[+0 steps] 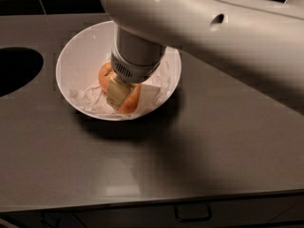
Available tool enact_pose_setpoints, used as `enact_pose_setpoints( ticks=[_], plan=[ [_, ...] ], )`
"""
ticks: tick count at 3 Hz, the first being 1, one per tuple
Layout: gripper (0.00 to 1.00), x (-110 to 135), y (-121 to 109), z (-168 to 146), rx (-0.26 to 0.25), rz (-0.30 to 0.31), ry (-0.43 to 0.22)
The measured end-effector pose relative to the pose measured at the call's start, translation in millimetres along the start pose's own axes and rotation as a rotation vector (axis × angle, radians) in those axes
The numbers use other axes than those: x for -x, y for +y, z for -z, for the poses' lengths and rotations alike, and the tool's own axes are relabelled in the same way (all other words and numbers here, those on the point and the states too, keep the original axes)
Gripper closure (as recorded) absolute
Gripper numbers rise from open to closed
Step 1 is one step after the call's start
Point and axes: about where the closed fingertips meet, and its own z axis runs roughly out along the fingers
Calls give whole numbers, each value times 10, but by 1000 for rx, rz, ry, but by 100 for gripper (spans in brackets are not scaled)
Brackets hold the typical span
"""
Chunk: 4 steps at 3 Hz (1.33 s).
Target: Pick orange from white bowl
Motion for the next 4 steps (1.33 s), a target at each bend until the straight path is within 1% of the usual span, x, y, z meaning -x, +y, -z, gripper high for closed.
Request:
enact_pose_setpoints(
  ticks=[1,2,4],
  plan=[
    [31,-23,-3,-46,-5,-12,2],
    [29,-71,-2,-117,-11,-31,11],
    [30,22,-18,-303,6,-1,25]
  ],
)
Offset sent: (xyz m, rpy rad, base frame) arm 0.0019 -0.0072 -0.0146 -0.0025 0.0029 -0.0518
